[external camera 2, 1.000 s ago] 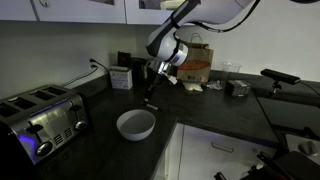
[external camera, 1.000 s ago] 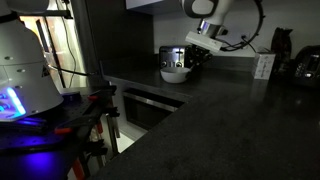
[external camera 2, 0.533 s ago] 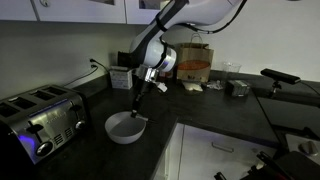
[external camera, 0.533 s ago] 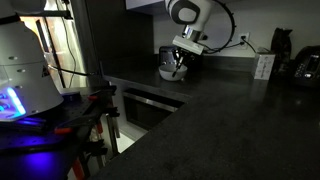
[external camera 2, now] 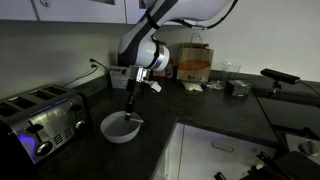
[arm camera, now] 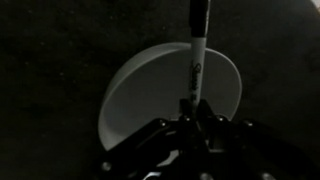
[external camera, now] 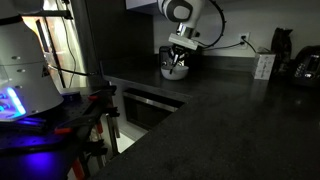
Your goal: Put the marker in the bowl
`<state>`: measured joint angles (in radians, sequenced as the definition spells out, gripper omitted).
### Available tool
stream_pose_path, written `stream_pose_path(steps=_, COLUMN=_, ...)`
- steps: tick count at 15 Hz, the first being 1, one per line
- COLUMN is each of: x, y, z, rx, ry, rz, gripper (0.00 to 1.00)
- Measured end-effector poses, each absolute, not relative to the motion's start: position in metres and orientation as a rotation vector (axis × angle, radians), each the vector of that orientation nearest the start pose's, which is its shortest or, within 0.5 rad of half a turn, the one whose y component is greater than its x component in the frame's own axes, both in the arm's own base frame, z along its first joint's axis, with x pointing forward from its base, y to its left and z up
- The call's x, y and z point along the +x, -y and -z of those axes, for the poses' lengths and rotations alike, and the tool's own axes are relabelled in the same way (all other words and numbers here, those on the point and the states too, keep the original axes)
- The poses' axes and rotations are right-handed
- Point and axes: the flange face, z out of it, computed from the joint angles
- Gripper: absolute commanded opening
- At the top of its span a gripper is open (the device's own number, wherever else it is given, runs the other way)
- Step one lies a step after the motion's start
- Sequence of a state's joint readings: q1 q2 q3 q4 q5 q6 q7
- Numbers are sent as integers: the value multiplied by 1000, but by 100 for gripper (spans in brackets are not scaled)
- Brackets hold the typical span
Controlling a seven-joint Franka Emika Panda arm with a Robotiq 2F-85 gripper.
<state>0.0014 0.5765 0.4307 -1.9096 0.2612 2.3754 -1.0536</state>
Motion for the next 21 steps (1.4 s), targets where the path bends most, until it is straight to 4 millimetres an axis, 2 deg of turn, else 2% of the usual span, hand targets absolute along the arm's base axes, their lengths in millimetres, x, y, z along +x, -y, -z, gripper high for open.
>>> stream_pose_path(steps=7, x=559, y=-278, z=-230, rx=-2217, ry=1656, rz=80, gripper=3)
stream_pose_path(steps=11, x=563, y=-295, z=-244, rx=-2193, ry=1623, rz=238, gripper=3)
stream_pose_path(steps=12, x=564, y=-299, z=-248, rx=-2185, ry=1618, rz=282, gripper=7)
stream_pose_path(steps=13, x=565, y=-301, z=-251, rx=-2176, ry=1619, rz=319, gripper=38)
stream_pose_path(steps=15, x=568, y=-301, z=-253, rx=-2178, ry=1620, rz=363, gripper=44)
stream_pose_path(steps=19, x=571, y=-286, z=-251, rx=-2227, ry=1572, rz=331, gripper=75)
stream_pose_path(steps=21, x=568, y=-272, z=-259, rx=-2283, ry=1505, rz=289, gripper=90)
